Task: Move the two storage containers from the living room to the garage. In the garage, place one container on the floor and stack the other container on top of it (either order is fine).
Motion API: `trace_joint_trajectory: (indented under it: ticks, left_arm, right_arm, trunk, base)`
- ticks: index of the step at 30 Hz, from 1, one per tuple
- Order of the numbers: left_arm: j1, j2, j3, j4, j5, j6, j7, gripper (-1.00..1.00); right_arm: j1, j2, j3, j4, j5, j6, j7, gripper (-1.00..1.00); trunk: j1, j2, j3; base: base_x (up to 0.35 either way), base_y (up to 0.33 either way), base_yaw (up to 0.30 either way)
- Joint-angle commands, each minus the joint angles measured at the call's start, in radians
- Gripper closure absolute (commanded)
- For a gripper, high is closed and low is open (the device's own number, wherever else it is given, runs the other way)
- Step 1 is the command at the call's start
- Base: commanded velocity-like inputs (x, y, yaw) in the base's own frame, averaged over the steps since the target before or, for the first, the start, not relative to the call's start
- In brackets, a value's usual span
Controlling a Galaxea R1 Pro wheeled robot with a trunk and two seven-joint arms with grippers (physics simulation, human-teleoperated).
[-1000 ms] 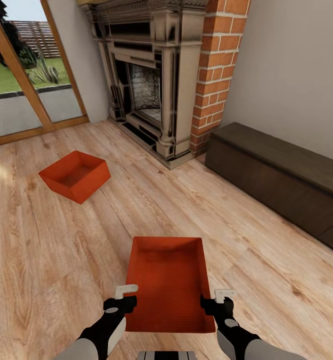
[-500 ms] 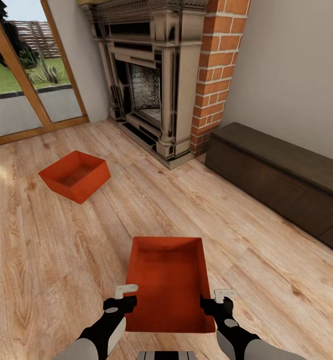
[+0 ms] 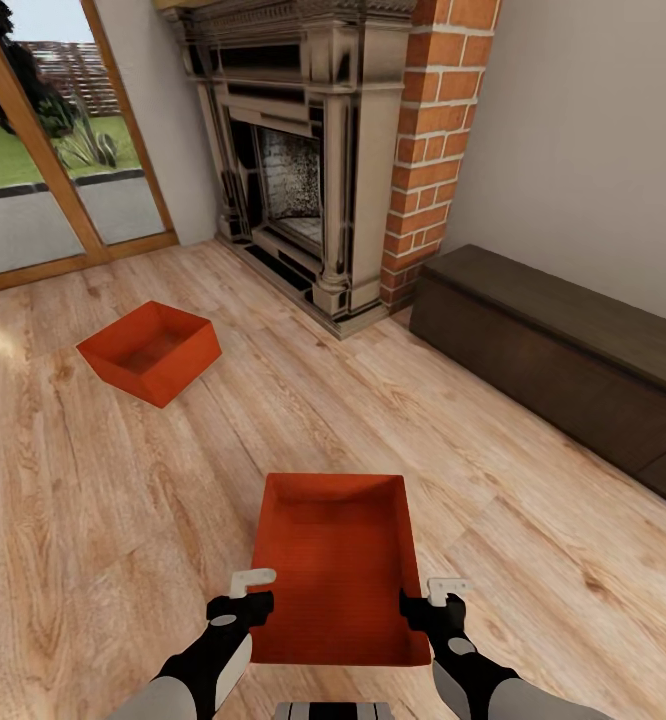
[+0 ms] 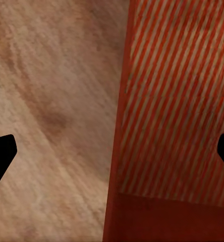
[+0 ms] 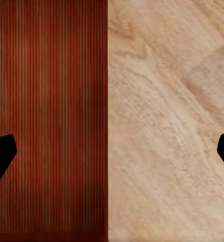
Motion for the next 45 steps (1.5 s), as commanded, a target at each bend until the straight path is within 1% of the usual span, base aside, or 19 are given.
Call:
trace_joint_trajectory:
  ticks: [1, 5, 22, 27, 32, 45]
  left_arm:
    - [0.000, -0.001, 0.007, 0.000, -0.006, 0.000, 0.000, -1.00]
    - [0.000, -0.001, 0.007, -0.001, -0.006, 0.000, 0.000, -1.00]
    - [0.000, -0.001, 0.007, -0.001, -0.007, 0.000, -0.001, -1.00]
    - [0.000, 0.000, 0.008, -0.001, -0.007, -0.001, 0.000, -1.00]
    - [0.000, 0.001, 0.009, -0.002, -0.007, -0.001, 0.000, -1.00]
    - [0.000, 0.002, 0.007, -0.002, -0.006, -0.001, 0.000, -1.00]
  right_arm:
    - [-0.001, 0.000, 0.009, 0.001, -0.010, -0.003, -0.003, -1.00]
    - [-0.001, 0.000, 0.009, 0.001, -0.010, -0.003, -0.003, -1.00]
    - [-0.001, 0.000, 0.009, 0.001, -0.012, -0.003, -0.003, -1.00]
    - [-0.001, -0.001, 0.010, 0.001, -0.010, -0.003, -0.003, -1.00]
    - [-0.001, -0.004, 0.009, -0.001, -0.020, -0.003, -0.002, -1.00]
    - [-0.001, -0.002, 0.004, -0.001, -0.024, 0.001, -0.011, -1.00]
  trunk:
    - [0.000, 0.000, -0.001]
    - [0.000, 0.000, -0.001]
    - [0.065, -0.119, -0.054]
    - [0.065, -0.119, -0.054]
    - [0.065, -0.119, -0.054]
    - [0.065, -0.119, -0.054]
  base:
    - [0.000, 0.000, 0.000]
    - [0.000, 0.000, 0.000]
    - [0.000, 0.000, 0.000]
    - [0.000, 0.000, 0.000]
    - [0.000, 0.000, 0.000]
    - [0.000, 0.000, 0.000]
